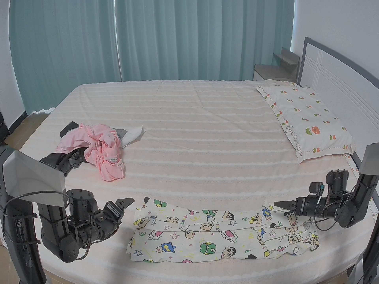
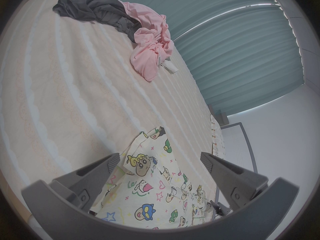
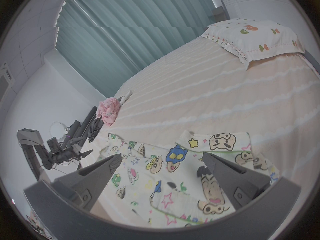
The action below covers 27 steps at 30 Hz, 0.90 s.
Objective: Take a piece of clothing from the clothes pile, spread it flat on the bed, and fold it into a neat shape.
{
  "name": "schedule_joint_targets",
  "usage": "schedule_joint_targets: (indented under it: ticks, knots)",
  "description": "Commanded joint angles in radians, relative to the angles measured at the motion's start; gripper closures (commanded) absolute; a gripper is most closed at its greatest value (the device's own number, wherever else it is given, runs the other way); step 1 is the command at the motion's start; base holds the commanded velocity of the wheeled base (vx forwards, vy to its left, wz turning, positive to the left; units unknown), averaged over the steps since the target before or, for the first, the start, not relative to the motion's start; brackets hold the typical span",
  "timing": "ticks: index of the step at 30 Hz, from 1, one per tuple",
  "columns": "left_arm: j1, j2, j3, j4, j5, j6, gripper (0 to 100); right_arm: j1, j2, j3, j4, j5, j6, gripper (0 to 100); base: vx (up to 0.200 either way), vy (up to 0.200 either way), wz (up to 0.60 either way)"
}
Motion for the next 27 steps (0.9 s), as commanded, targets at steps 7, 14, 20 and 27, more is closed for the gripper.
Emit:
schedule_joint_targets:
  ticks: [7, 14, 20, 27]
  knots:
    - [-0.006, 0.003, 0.014, -0.003, 0.002, 0.003, 0, 0.036, 0.107, 0.141, -0.06, -0.087, -0.064, 0, 0.0, 0.0, 0.0]
    - [-0.009, 0.004, 0.015, -0.003, 0.013, 0.003, 0, 0.021, 0.128, 0.23, -0.115, -0.113, -0.122, 0, 0.0, 0.0, 0.0]
    - [-0.018, 0.014, 0.014, -0.003, 0.02, 0.005, 0, -0.01, 0.105, 0.305, -0.288, -0.112, -0.119, 0, 0.0, 0.0, 0.0]
    - [-0.022, 0.026, 0.014, -0.02, 0.034, 0.005, 0, -0.059, 0.087, 0.302, -0.413, -0.113, -0.12, 0, 0.0, 0.0, 0.0]
